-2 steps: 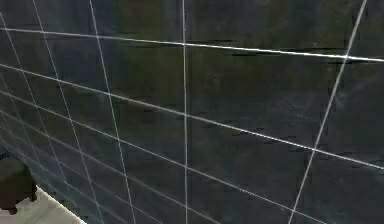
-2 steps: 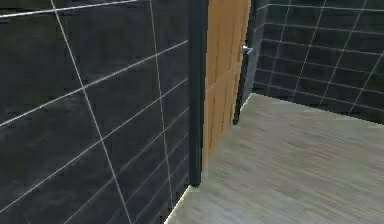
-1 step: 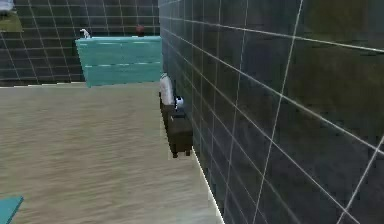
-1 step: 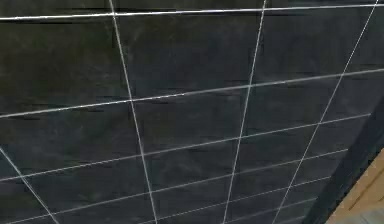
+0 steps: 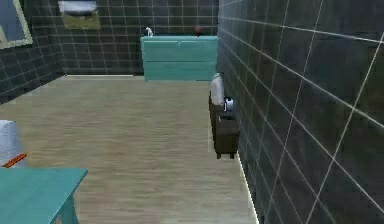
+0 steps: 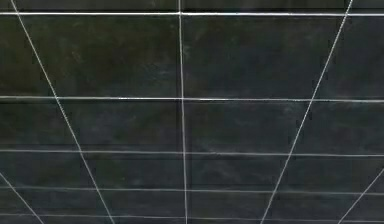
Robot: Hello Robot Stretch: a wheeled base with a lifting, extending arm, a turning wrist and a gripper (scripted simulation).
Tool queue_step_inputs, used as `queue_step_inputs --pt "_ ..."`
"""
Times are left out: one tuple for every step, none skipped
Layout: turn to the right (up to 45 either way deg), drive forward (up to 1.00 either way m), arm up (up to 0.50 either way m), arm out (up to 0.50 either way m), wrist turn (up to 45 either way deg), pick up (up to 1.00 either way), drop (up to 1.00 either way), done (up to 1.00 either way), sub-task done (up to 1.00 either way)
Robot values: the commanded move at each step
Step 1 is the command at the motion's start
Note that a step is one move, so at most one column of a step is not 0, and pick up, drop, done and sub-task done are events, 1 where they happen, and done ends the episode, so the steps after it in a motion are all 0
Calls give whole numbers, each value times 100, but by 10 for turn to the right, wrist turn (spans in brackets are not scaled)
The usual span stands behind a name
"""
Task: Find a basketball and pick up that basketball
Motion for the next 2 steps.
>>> queue_step_inputs --pt "0 100 0 0 0 0 0 0 0" --pt "0 100 0 0 0 0 0 0 0"
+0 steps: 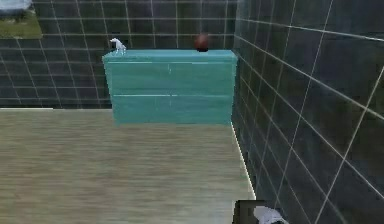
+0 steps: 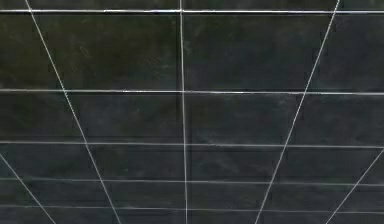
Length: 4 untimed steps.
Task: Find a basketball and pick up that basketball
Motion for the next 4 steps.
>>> queue_step_inputs --pt "0 100 0 0 0 0 0 0 0" --pt "-120 0 0 0 0 0 0 0 0" --pt "0 15 0 0 0 0 0 0 0" --pt "180 0 0 0 0 0 0 0 0"
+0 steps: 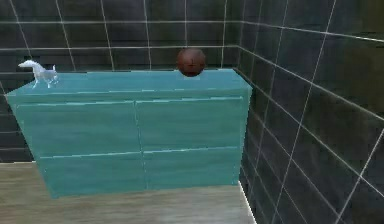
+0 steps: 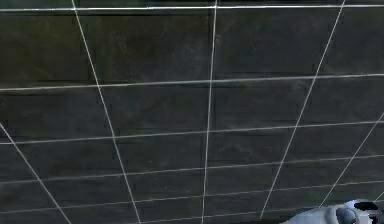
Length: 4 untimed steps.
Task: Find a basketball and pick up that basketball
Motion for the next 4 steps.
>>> queue_step_inputs --pt "0 90 0 0 0 0 0 0 0" --pt "-450 0 0 0 0 0 0 0 0" --pt "-390 0 0 0 0 0 0 0 0" --pt "0 0 50 0 0 0 0 0 0"
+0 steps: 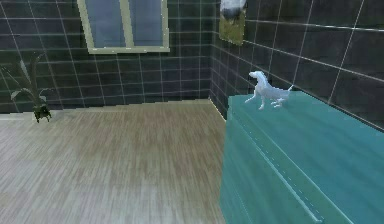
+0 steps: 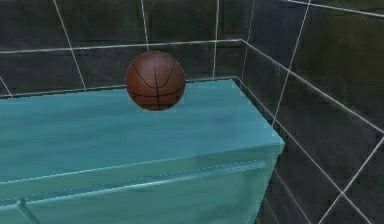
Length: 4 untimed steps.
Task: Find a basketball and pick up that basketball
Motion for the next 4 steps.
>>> queue_step_inputs --pt "0 0 38 0 0 0 0 0 0" --pt "0 0 0 34 0 0 0 0 0" --pt "0 0 0 0 450 0 0 0 0" --pt "0 0 0 0 450 0 0 0 0"
